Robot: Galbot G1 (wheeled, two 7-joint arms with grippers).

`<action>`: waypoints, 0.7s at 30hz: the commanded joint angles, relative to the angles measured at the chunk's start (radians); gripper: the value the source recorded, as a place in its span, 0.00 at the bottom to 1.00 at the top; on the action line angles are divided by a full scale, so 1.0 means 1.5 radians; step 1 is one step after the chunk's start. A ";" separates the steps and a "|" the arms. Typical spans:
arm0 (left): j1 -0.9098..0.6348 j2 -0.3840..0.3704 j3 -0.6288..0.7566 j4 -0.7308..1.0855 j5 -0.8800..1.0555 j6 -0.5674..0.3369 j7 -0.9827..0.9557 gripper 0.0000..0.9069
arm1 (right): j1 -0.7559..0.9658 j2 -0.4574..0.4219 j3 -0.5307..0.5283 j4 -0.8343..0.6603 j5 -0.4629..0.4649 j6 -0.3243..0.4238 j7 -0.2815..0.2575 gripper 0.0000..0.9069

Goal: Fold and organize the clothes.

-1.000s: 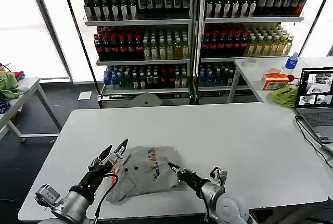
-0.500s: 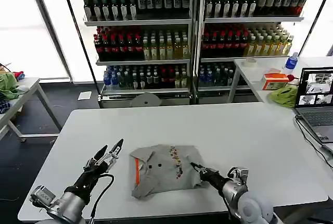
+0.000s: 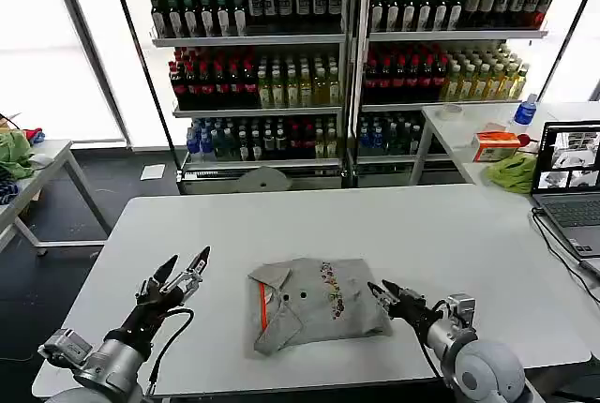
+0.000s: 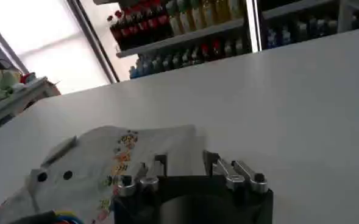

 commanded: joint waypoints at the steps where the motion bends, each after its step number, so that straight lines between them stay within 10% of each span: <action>1: -0.001 -0.001 -0.033 0.007 0.111 -0.010 0.015 1.00 | -0.033 0.012 0.107 0.027 -0.176 0.106 -0.020 1.00; 21: 0.106 -0.128 -0.031 0.036 0.478 -0.283 0.067 1.00 | -0.218 0.062 0.181 0.026 -0.329 0.432 -0.114 1.00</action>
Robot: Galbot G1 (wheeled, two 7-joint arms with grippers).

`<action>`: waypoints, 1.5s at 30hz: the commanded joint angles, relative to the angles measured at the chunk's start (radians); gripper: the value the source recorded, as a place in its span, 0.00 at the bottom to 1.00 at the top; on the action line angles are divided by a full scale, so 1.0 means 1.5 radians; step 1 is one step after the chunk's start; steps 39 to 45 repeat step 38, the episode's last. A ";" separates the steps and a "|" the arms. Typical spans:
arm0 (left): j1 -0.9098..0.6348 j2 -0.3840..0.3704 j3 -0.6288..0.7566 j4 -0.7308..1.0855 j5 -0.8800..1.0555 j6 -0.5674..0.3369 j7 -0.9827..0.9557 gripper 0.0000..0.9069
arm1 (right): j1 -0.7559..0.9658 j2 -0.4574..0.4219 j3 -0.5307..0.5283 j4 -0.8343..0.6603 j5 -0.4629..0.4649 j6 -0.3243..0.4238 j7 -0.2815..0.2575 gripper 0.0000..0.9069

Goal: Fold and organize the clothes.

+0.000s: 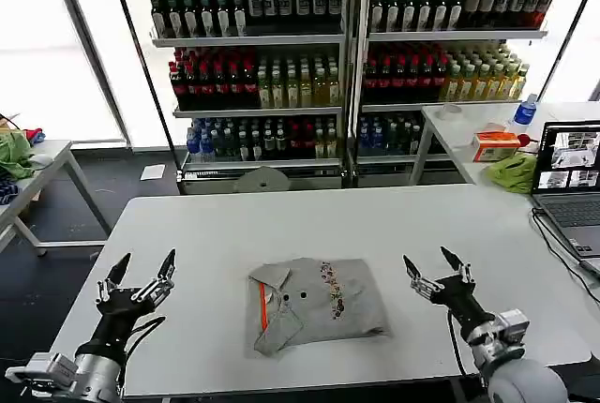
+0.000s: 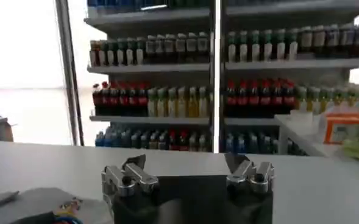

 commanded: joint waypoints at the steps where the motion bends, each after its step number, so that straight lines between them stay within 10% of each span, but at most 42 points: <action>1: 0.067 -0.078 0.020 0.025 0.196 -0.168 0.016 1.00 | -0.099 0.031 0.033 -0.011 -0.111 0.196 -0.042 1.00; 15: 0.123 -0.109 0.033 0.054 0.233 -0.274 0.032 1.00 | -0.107 0.048 0.009 -0.022 -0.071 0.208 -0.065 1.00; 45: 0.145 -0.109 0.021 0.052 0.243 -0.288 0.060 1.00 | -0.111 0.050 -0.018 -0.008 -0.045 0.196 -0.077 1.00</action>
